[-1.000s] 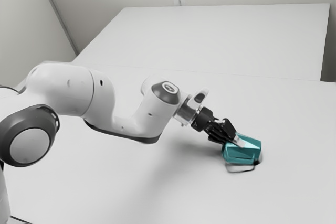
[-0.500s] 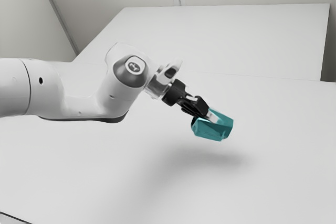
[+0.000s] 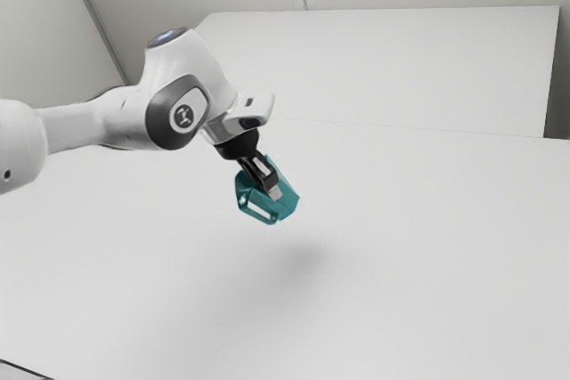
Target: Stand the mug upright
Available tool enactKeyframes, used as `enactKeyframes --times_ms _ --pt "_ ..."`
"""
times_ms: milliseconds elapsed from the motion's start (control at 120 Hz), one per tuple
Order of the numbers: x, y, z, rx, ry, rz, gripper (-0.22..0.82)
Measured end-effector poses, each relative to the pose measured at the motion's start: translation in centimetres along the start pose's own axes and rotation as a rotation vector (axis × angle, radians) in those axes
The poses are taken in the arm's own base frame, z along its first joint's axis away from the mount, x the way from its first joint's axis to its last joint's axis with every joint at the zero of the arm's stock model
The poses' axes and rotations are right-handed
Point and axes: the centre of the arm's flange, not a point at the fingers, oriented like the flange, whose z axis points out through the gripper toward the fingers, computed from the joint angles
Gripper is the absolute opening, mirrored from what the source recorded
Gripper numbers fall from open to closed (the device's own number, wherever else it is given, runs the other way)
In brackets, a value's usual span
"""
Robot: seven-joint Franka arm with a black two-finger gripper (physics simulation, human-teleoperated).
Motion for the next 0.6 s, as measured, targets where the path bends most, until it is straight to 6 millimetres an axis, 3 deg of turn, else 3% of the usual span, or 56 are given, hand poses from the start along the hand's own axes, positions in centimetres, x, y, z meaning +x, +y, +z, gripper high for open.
enactKeyframes --times_ms 150,358,600 --pt "-0.8 -1.4 -0.7 0.103 -0.062 -0.012 -0.18" --pt "-2.7 -6.6 -0.9 0.201 -0.14 -0.1 -0.18" --pt "-2.4 -9.9 2.3 0.225 -0.252 -0.132 -0.18"
